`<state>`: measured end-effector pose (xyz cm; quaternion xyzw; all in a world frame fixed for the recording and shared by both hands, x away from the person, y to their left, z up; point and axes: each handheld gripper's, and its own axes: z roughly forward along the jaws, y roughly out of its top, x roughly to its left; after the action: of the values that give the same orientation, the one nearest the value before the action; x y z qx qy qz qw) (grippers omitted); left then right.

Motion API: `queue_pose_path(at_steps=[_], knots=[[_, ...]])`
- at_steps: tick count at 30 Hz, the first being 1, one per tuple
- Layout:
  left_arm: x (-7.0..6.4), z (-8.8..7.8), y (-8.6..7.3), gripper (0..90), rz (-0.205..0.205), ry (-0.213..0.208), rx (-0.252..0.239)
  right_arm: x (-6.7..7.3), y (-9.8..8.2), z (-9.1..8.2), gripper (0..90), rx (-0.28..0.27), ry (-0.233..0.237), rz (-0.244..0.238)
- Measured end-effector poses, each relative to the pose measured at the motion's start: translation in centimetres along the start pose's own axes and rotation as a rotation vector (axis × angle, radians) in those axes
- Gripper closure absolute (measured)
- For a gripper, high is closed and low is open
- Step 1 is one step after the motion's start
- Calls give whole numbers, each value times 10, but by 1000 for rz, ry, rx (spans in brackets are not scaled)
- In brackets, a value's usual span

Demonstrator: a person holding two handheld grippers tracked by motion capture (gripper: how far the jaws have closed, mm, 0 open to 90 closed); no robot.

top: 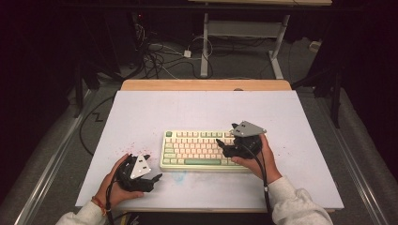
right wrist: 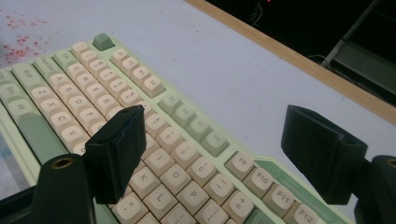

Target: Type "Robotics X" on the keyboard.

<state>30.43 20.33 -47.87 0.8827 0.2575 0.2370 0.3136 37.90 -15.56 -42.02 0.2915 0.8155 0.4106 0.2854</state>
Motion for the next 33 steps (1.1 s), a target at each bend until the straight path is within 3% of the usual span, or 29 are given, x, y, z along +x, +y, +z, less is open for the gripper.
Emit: queue_pose_path(at_steps=[10, 14, 18, 23, 28, 33], knots=[[0, -3, 0, 247, -3, 21, 2, -2, -9, -18, 230, -20, -39, -37], [3, -8, 1, 333, -20, 11, -30, -2, -13, -25, 249, -16, -32, -42], [5, -8, 1, 392, -27, 6, -23, -1, -19, -34, 250, -25, -43, -51], [6, -10, 1, 527, -37, -37, -22, -1, -26, -45, 257, -38, -55, -49], [8, -11, 3, 721, -52, -49, -25, -1, -38, -55, 257, -33, -76, -54], [10, -15, 5, 855, -66, -73, -29, -4, -51, -66, 251, -44, -94, -39]])
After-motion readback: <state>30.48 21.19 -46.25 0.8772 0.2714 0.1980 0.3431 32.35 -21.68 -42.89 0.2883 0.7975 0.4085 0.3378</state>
